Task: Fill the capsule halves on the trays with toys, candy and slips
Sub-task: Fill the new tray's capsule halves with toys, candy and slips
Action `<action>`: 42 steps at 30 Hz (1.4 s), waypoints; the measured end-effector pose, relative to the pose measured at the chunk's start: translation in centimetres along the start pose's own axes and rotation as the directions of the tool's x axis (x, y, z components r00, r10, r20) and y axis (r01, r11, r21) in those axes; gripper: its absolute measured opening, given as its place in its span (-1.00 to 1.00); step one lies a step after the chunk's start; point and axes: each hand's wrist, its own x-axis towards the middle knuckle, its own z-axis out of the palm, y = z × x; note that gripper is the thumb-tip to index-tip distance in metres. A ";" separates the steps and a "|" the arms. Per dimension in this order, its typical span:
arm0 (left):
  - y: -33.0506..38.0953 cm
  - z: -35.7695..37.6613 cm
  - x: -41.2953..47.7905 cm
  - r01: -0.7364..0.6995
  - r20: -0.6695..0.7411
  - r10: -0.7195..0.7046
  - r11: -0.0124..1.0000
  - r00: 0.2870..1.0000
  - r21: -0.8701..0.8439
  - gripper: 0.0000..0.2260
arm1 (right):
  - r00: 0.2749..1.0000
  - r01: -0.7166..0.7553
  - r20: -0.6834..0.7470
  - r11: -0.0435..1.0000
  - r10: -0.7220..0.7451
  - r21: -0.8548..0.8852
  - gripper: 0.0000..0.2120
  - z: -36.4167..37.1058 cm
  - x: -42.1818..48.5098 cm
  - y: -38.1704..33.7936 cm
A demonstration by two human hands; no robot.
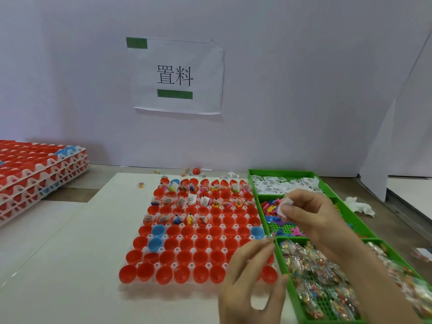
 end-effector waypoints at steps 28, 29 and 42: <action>0.1 -1.6 0.9 0.626 0.018 -0.685 0.655 0.729 -0.424 -0.82 | 0.960 -0.053 0.270 0.996 0.069 -0.066 -0.89 5.4 -1.1 0.2; 0.0 -1.7 0.8 0.618 0.011 -0.675 0.669 0.738 -0.413 -0.84 | 0.958 -0.065 0.277 0.996 0.079 -0.059 -0.88 5.4 -1.1 0.2; -0.1 -1.6 0.7 0.603 -0.047 -0.662 0.707 0.748 -0.370 -0.87 | 0.943 -0.084 0.307 0.982 0.133 -0.168 -0.89 5.1 -1.4 -0.4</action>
